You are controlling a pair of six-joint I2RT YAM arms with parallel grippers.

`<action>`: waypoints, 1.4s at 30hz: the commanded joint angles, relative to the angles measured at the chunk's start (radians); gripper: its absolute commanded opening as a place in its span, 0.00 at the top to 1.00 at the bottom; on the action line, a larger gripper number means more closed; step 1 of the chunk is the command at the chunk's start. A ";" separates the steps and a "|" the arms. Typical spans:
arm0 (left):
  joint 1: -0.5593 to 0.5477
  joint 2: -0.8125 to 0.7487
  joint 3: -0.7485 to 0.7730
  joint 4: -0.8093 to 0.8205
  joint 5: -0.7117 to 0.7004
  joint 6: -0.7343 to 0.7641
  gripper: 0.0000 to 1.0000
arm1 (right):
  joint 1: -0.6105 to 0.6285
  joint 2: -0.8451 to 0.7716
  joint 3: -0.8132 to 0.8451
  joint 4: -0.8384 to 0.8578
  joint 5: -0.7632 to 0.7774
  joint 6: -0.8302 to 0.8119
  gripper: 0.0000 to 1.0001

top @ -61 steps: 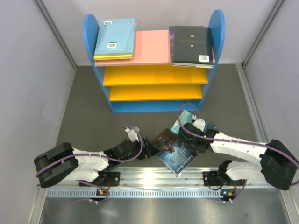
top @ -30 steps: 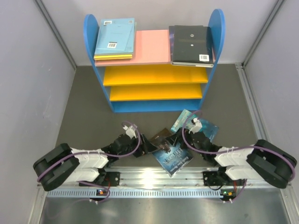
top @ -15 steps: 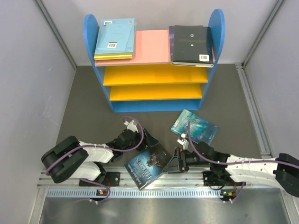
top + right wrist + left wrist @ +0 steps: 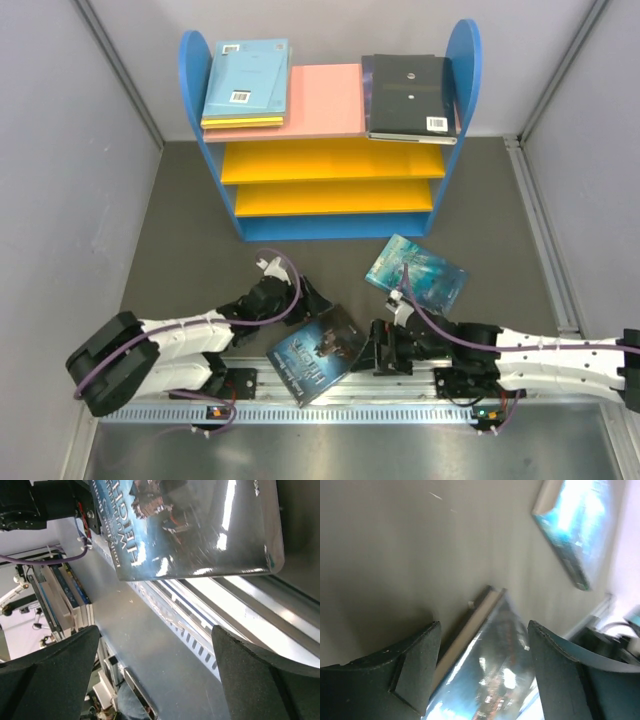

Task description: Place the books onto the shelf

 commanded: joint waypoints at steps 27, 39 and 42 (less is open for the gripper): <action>-0.248 -0.133 -0.107 -0.345 -0.124 -0.177 0.27 | 0.277 0.641 -0.066 0.571 0.622 0.552 0.08; -0.457 -0.168 -0.124 -0.348 -0.204 -0.394 0.27 | 0.465 0.390 0.006 -0.064 1.021 0.902 0.27; -0.467 -0.177 -0.124 -0.357 -0.217 -0.407 0.27 | 0.471 0.371 0.019 -0.109 1.061 0.923 0.32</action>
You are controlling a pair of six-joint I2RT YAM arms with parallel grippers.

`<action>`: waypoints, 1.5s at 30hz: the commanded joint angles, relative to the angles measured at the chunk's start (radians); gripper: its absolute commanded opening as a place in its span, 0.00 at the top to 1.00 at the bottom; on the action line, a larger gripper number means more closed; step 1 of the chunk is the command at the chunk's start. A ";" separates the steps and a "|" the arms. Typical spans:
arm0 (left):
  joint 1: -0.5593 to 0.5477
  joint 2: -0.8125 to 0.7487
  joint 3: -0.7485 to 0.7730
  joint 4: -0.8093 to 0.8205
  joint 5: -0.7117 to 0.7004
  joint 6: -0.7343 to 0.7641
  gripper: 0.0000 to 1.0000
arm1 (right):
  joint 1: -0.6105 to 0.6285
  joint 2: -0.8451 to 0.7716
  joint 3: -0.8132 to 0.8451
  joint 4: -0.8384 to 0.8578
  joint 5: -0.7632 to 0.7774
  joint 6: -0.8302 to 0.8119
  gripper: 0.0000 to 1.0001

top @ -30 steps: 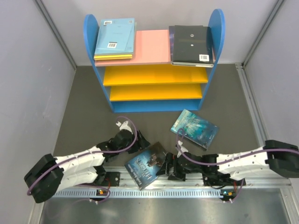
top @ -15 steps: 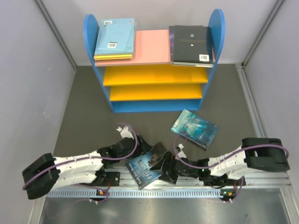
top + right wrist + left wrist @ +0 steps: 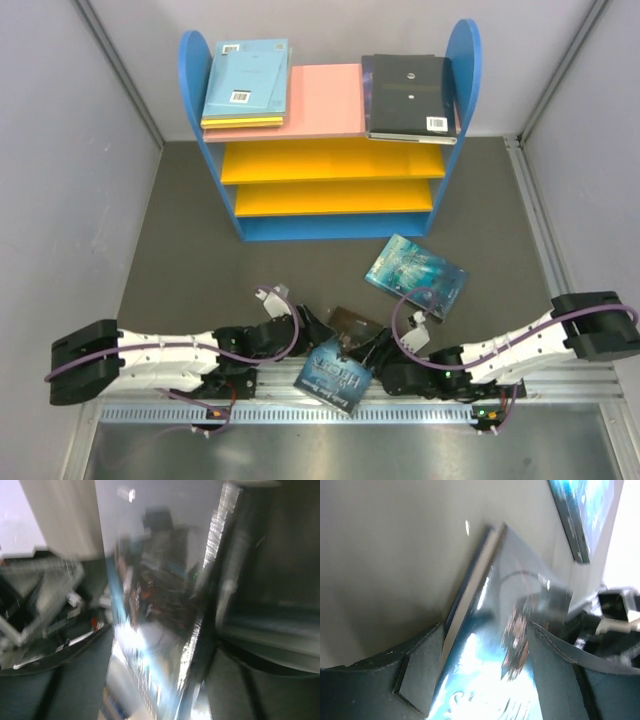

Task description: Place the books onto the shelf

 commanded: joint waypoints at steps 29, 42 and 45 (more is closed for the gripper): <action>-0.057 -0.692 0.075 -0.441 -0.037 0.235 0.21 | 0.141 -0.544 0.196 -0.386 0.491 -0.363 1.00; -0.057 -0.452 0.036 0.055 0.144 0.344 0.19 | 0.141 -0.785 0.054 0.159 0.413 -0.926 1.00; -0.056 -0.374 0.045 0.138 0.186 0.349 0.19 | 0.141 -0.789 0.001 0.352 0.364 -1.041 1.00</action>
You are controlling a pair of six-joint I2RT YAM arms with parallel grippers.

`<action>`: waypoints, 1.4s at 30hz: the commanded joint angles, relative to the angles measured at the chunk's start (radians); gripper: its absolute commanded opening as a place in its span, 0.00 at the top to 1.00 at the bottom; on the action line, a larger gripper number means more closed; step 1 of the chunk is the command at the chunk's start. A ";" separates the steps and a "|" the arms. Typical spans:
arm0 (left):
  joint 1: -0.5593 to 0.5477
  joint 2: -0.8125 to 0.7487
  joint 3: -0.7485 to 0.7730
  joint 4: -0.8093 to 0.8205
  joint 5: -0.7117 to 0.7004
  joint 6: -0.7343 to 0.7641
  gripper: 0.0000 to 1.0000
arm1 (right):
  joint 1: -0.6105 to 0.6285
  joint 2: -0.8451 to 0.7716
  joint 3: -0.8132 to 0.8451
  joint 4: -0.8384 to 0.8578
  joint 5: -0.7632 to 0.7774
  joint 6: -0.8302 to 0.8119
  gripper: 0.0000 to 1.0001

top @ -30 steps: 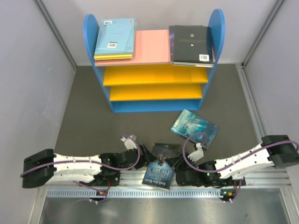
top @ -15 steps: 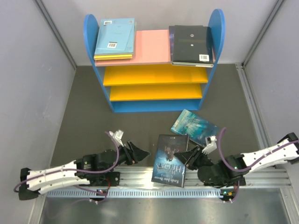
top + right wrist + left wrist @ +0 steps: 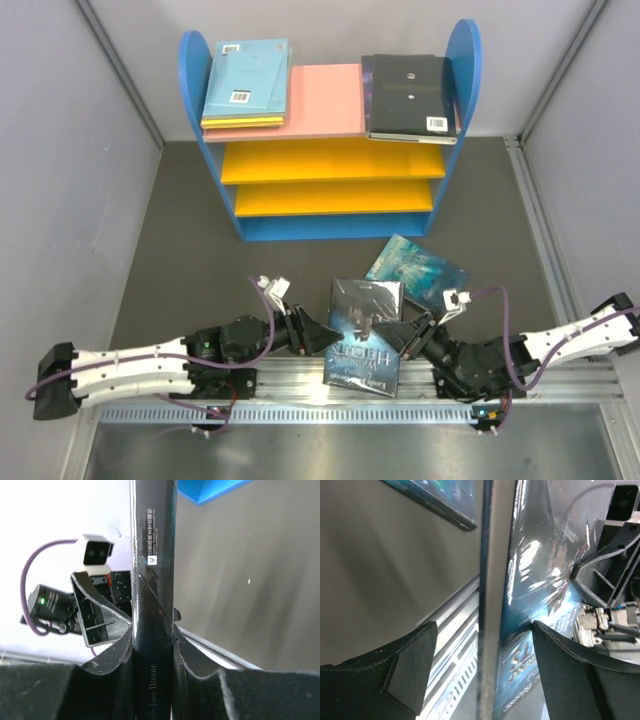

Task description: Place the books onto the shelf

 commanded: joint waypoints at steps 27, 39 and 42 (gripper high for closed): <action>-0.003 -0.054 0.193 0.016 -0.011 0.110 1.00 | -0.019 0.075 0.078 0.291 -0.054 -0.243 0.02; -0.003 -0.056 0.391 -0.124 -0.255 0.194 1.00 | -0.017 0.120 -0.123 0.573 -0.100 -0.107 0.00; -0.003 -0.028 0.365 -0.058 -0.275 0.174 1.00 | -0.019 0.171 -0.127 0.669 -0.112 -0.142 0.00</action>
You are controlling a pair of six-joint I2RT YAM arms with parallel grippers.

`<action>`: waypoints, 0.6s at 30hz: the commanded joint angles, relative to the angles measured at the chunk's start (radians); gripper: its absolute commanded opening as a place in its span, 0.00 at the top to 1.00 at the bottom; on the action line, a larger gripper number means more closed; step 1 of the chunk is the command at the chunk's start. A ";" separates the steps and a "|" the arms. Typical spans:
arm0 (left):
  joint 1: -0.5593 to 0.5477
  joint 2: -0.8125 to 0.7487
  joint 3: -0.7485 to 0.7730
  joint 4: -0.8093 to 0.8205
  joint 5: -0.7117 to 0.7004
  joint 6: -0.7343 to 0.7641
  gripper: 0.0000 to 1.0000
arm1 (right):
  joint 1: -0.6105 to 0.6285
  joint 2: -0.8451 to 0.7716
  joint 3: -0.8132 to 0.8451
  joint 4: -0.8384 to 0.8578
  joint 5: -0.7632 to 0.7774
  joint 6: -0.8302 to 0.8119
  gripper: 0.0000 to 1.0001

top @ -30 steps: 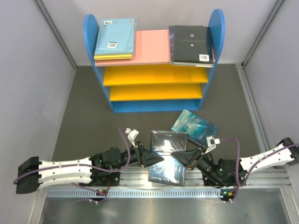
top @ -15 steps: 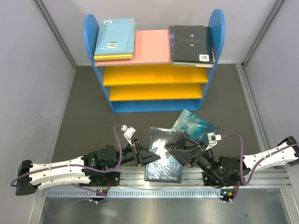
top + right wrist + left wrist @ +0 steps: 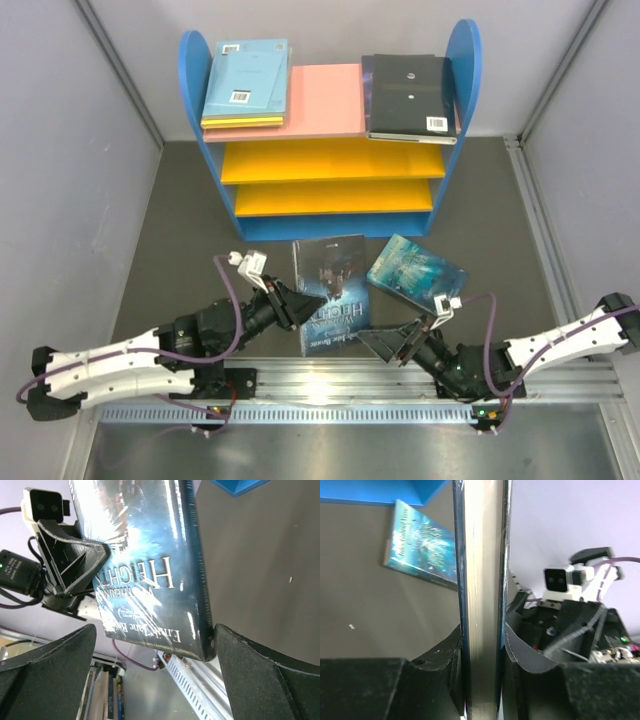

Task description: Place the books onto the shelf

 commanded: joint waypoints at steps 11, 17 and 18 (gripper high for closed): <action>0.001 -0.059 -0.093 0.312 -0.136 -0.101 1.00 | -0.002 0.062 0.016 0.187 0.017 -0.017 0.00; 0.003 -0.083 -0.099 0.319 -0.136 -0.125 1.00 | -0.004 0.044 -0.053 0.250 0.021 0.012 0.00; 0.003 -0.086 -0.108 0.350 -0.132 -0.142 1.00 | -0.004 0.048 -0.053 0.263 0.020 0.011 0.00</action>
